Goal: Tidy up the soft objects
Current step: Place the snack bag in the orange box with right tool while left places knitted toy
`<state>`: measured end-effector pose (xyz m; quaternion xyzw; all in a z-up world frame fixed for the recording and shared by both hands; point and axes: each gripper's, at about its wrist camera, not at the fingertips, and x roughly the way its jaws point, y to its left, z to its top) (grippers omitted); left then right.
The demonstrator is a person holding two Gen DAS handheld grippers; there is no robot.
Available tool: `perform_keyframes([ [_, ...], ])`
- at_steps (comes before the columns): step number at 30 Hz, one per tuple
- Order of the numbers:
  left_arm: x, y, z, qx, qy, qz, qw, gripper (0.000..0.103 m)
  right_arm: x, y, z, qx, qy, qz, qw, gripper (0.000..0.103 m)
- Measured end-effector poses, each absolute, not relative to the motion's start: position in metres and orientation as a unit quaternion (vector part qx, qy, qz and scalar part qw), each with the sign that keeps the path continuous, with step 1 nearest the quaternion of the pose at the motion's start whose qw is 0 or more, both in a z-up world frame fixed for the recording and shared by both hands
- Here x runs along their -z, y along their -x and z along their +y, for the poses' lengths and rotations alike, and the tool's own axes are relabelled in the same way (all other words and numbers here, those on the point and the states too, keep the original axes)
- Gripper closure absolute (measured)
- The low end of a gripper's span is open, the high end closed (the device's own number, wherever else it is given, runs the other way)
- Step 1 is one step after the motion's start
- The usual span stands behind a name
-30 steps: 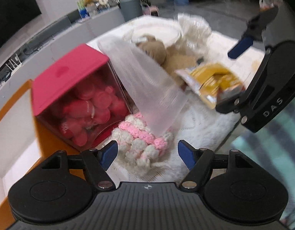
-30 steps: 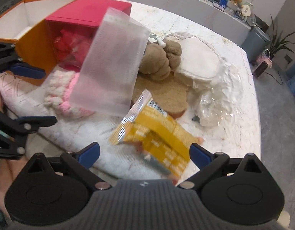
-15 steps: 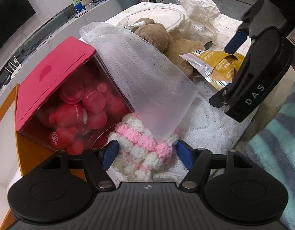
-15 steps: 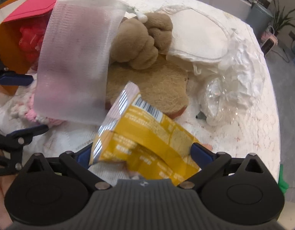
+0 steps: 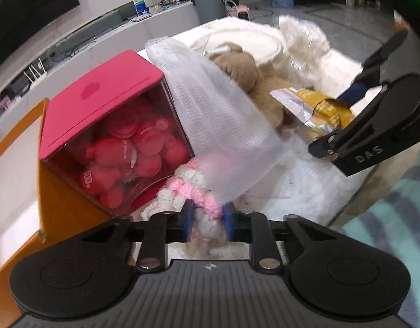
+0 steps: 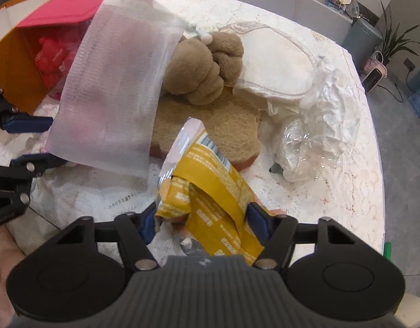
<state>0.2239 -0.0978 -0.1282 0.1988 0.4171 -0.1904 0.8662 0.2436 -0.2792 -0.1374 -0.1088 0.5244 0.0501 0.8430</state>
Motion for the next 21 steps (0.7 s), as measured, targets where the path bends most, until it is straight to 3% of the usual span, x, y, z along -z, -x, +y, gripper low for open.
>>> perform_keyframes([
  [6,0.113,-0.208,-0.081,0.177,-0.16,0.41,0.88,0.081,0.122,-0.232,-0.283,-0.041,0.096,0.518,0.849,0.051],
  [21,0.041,-0.157,-0.023,0.169,-0.042,0.34,0.924,0.082,0.045,-0.179,-0.237,-0.11,0.031,0.459,0.881,0.052],
])
